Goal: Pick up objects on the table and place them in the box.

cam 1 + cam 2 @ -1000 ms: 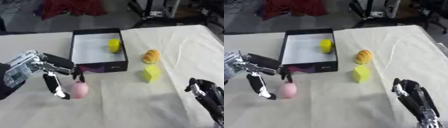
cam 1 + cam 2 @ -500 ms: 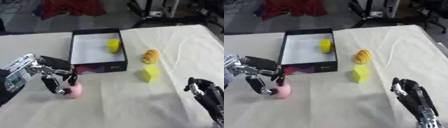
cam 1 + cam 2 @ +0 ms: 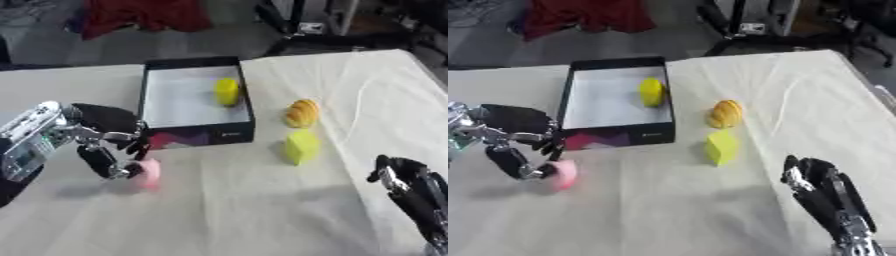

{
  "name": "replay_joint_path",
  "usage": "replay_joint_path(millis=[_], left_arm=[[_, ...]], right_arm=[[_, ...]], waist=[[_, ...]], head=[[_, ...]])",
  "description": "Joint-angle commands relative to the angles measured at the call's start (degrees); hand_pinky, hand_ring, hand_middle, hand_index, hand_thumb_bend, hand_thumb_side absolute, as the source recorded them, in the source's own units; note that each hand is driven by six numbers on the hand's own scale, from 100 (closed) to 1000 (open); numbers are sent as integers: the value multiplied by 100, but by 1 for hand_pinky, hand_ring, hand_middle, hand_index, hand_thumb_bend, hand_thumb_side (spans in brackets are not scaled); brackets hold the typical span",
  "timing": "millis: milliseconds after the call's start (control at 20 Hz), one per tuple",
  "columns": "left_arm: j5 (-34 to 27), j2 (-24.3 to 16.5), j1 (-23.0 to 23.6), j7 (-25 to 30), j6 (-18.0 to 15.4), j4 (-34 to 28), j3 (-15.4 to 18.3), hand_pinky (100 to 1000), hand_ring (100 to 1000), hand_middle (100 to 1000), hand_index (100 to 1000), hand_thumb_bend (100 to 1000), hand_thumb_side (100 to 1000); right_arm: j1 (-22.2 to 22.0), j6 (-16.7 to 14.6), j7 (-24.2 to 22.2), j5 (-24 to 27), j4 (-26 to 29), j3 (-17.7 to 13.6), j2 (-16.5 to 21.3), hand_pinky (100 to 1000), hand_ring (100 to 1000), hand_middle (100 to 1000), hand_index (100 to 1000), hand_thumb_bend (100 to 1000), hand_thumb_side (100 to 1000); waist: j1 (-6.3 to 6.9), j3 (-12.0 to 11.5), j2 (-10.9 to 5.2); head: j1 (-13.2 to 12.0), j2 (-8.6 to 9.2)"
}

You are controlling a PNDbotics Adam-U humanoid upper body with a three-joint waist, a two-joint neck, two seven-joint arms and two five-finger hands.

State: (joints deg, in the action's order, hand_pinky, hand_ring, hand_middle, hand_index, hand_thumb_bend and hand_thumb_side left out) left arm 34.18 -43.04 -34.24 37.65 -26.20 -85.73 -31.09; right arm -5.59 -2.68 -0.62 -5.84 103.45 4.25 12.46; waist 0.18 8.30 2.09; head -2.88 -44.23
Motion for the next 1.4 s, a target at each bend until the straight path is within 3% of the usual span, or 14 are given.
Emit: replay_joint_path(millis=[50,200,300,550,800,1000,1250,1400], left_arm=[[59,-215,-103,-47,-109,-105,108,428,346,368,480,118,196],[230,-269,-355,-230,45,-244,354,448,350,377,489,142,225],[407,-98,-639,-408,220,-117,638,449,351,379,490,143,226],[893,644,-1428,-444,504,616,972,455,355,385,497,142,228],[1384,1441,-2175,-18,955,1413,1166,489,384,428,536,131,243],[1771,2006,-2252,59,1341,2042,1524,560,461,503,619,228,332],[2275,2319,-2346,-388,1810,2861,1735,571,479,527,647,274,373],[2600,2420,-2470,-711,1819,3390,1839,587,492,544,668,289,382]], right_arm=[[35,-8,10,1,78,-31,90,706,513,429,454,100,560],[-23,-6,-22,11,57,4,81,706,513,429,454,100,566],[-27,-7,-45,18,50,29,86,706,513,429,454,100,571],[-1,-9,-80,38,43,55,67,706,513,429,454,100,575],[48,-12,-75,50,51,42,29,706,513,429,454,100,567],[59,-9,-59,61,53,25,3,706,513,429,454,100,572],[59,-6,-78,59,46,46,-13,706,513,429,454,100,576],[55,-7,-73,60,47,41,-17,706,513,429,454,100,572]], waist=[[11,-1,-90],[-19,13,-176],[-17,56,-188],[-32,121,-173],[-65,106,-126],[-94,101,-109],[-106,103,-97],[-118,97,-101]], head=[[13,11],[17,11],[-20,11],[-60,11],[-20,11],[9,11],[-1,11],[-11,11]])
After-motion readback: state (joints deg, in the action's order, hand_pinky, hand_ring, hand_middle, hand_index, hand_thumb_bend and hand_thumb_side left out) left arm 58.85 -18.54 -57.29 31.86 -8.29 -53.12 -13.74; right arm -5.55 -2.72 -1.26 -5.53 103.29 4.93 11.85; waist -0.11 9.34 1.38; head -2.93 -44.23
